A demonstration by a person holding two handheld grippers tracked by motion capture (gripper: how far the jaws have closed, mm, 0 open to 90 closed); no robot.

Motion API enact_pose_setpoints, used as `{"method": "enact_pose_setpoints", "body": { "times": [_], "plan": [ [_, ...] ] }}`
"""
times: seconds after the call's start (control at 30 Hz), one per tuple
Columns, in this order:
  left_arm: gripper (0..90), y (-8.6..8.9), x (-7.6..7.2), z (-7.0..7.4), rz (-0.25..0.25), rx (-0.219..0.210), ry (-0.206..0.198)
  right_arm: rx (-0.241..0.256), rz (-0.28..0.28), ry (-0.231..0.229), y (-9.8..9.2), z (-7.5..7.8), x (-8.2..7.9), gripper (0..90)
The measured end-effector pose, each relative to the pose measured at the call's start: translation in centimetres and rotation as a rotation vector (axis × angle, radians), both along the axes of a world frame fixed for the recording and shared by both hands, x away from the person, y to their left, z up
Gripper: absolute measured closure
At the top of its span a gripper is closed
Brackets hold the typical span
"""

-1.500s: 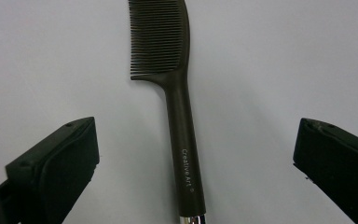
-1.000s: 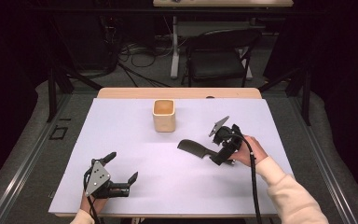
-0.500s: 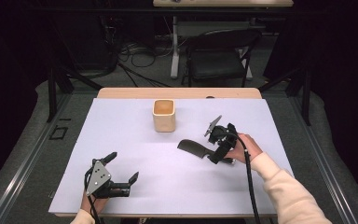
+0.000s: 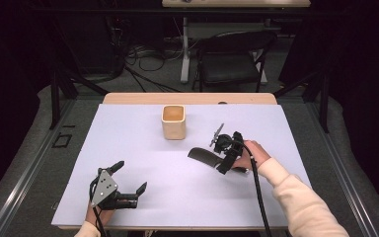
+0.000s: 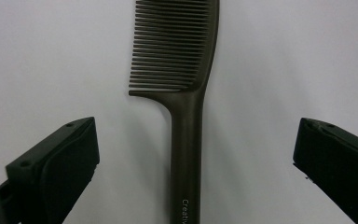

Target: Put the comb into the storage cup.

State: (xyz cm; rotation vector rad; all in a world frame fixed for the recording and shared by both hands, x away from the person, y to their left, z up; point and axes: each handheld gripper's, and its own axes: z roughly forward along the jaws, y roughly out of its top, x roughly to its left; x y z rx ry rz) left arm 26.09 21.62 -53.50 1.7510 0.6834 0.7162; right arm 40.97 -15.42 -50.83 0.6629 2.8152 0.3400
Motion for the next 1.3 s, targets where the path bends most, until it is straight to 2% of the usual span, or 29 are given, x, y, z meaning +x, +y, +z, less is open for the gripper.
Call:
{"method": "enact_pose_setpoints", "body": {
  "times": [0.03,0.1,0.17,0.23,0.3,0.33,0.4,0.47,0.73,0.97,1.17,1.3],
  "plan": [
    [0.1,0.0,0.0,0.0,0.000,0.000,0.002,0.000,0.004,0.003,0.1,0.0,0.1,1.0],
    [0.1,0.0,0.0,-0.1,-0.003,0.004,0.005,-0.008,0.034,0.008,0.2,0.1,0.0,15.5],
    [0.2,0.0,0.0,0.0,-0.003,0.003,0.005,-0.012,0.036,0.009,0.3,0.0,0.0,17.2],
    [0.2,0.0,0.0,0.0,-0.003,0.003,0.006,-0.044,0.049,0.009,0.5,0.0,-0.1,31.1],
    [0.2,0.0,0.0,0.0,-0.004,0.005,0.007,-0.065,0.059,0.012,0.6,0.0,-0.2,40.7],
    [0.1,0.0,0.0,0.0,-0.004,0.005,0.007,-0.065,0.059,0.012,0.6,0.0,-0.2,40.7],
    [0.2,0.0,0.0,0.0,-0.006,0.011,0.008,-0.096,0.073,0.013,0.9,-0.1,-0.1,49.7],
    [0.1,0.0,0.0,0.0,-0.008,0.015,0.008,-0.121,0.082,0.009,1.0,-0.2,-0.1,53.4],
    [0.1,0.0,0.0,-0.1,-0.011,0.012,0.008,-0.159,0.090,0.037,1.2,-0.8,0.6,61.7],
    [0.2,0.0,0.0,-0.1,-0.012,0.011,0.007,-0.163,0.095,0.066,1.4,-1.2,0.9,65.1],
    [0.2,0.0,0.0,-0.1,-0.012,0.009,0.006,-0.181,0.085,0.096,1.6,-1.7,1.2,68.0],
    [0.2,0.0,0.0,-0.1,-0.012,0.010,0.007,-0.175,0.063,0.119,1.6,-1.8,1.5,69.7]
  ]
}}
